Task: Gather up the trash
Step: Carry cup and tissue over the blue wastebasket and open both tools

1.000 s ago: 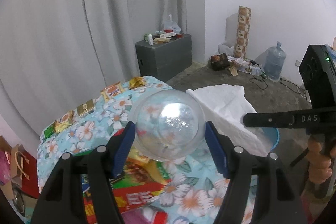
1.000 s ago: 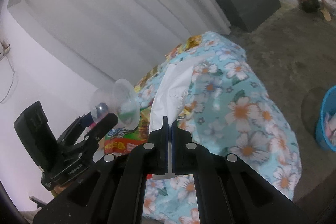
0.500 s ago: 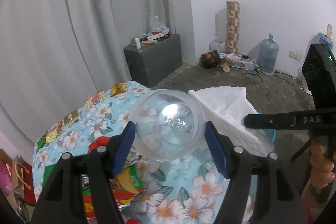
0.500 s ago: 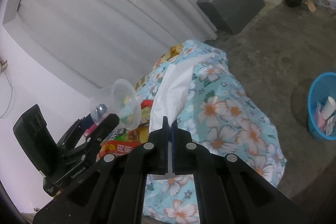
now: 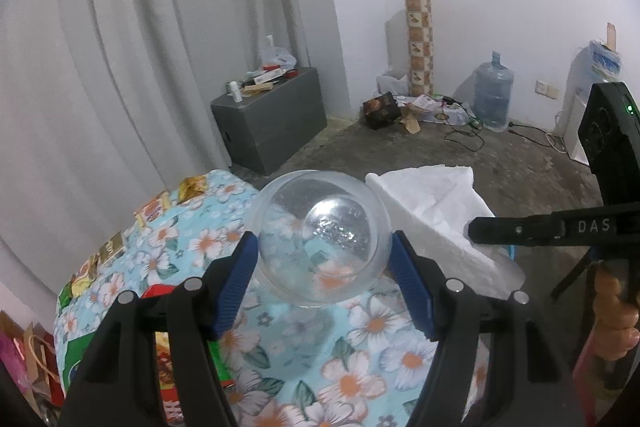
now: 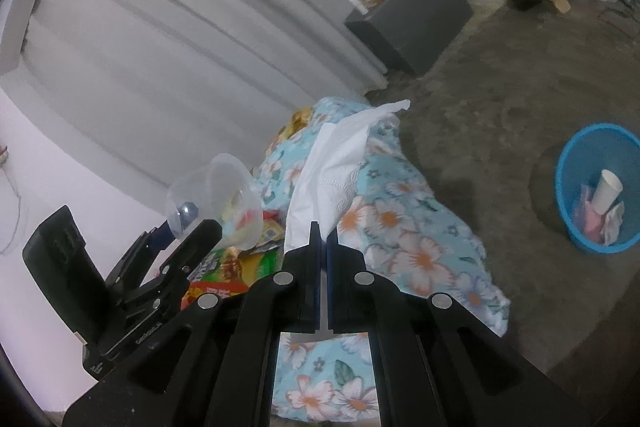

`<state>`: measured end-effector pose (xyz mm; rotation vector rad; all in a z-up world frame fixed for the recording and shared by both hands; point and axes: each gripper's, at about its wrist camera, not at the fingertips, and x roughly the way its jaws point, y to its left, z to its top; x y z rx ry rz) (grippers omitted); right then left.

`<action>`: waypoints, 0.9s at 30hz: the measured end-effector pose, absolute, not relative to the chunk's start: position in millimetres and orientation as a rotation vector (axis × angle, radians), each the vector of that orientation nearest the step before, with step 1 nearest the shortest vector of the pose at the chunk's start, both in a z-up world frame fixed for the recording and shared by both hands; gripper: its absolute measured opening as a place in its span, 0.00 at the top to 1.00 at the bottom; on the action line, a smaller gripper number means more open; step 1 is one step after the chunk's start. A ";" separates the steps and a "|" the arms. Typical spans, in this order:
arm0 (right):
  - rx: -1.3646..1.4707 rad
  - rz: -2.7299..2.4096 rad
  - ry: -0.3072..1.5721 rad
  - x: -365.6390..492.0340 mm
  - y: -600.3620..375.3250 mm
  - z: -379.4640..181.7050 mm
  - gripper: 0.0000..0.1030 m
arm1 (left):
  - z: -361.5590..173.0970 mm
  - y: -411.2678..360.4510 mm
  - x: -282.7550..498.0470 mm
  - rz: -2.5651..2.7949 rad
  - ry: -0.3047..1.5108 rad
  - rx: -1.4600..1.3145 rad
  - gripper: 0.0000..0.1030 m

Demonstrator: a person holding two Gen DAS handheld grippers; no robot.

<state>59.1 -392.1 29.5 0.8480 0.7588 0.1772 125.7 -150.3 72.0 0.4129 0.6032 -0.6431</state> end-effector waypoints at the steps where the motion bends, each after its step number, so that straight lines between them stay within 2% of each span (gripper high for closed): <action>1: 0.856 0.165 0.755 56.6 -397.5 27.8 0.99 | 70.8 -155.6 125.7 -0.652 0.605 0.416 0.36; 6: 0.901 0.080 0.724 39.8 -428.4 21.8 0.99 | 64.7 -185.5 128.1 -0.723 0.634 0.417 0.36; 13: 0.971 -0.142 0.676 -0.6 -489.8 2.5 0.99 | 45.5 -265.6 134.0 -0.949 0.755 0.379 0.36; 21: 1.097 -0.342 0.720 -21.5 -550.7 -59.7 0.99 | -31.8 -380.0 149.7 -1.096 1.036 0.397 0.36; 27: 1.177 -0.414 0.780 -17.5 -586.2 -114.7 0.99 | -94.3 -447.3 167.5 -1.062 1.149 0.449 0.35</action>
